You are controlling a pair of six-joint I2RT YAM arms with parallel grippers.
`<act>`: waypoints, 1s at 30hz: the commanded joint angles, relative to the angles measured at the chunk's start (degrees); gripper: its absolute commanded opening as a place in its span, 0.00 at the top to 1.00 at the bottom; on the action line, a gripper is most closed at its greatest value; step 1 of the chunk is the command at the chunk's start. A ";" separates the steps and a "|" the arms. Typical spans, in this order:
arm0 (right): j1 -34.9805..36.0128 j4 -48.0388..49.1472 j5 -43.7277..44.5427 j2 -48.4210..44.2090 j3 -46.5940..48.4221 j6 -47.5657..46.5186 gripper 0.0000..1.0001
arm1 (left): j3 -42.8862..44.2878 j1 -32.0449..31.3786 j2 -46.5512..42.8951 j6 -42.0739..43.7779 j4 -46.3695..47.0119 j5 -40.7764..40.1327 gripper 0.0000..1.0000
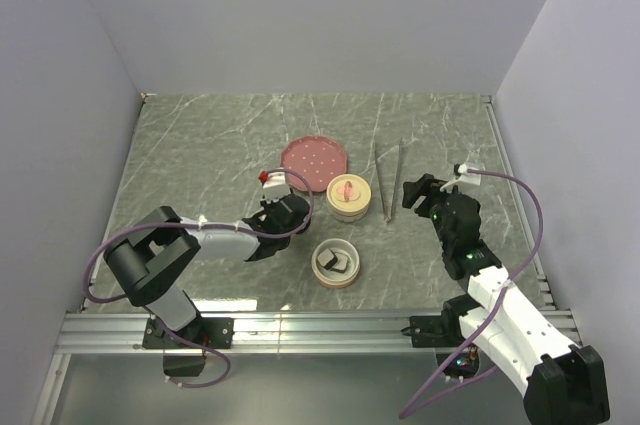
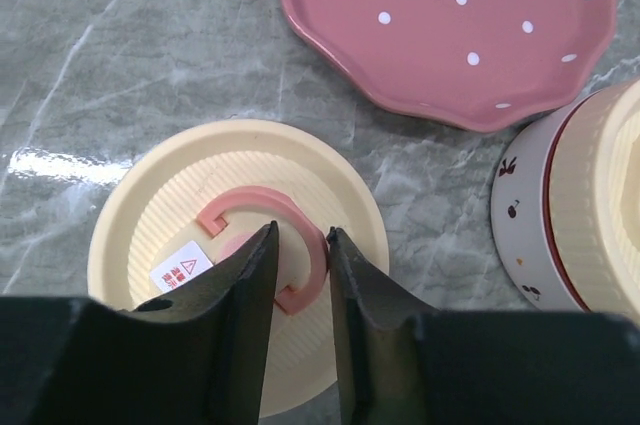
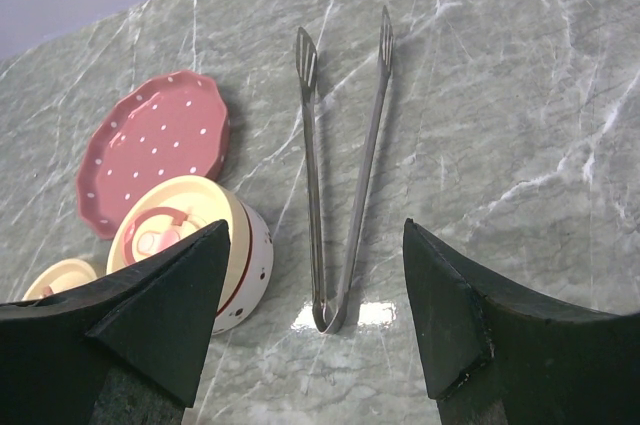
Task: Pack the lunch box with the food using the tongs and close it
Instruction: Pick up the lid of the lunch box with the left arm
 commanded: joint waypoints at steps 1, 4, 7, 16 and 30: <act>-0.28 1.79 0.79 -0.13 -0.15 0.24 0.23 | 1.11 0.01 -1.28 1.41 -3.95 -2.23 0.68; -0.28 1.79 0.96 -0.13 -0.15 0.24 0.23 | 0.76 -0.07 -2.34 2.11 -3.78 -2.33 0.78; -0.36 1.79 1.22 -0.22 -0.24 0.33 0.23 | -0.29 -0.07 -3.65 3.51 -2.03 -1.45 0.93; -0.36 1.70 1.31 0.04 -0.15 0.33 0.23 | -3.80 -0.16 -6.55 9.39 5.09 2.59 1.00; -0.28 9.77 -17.57 -0.57 -1.29 -3.18 0.24 | -8.73 -0.07 -18.76 16.87 13.53 14.09 1.00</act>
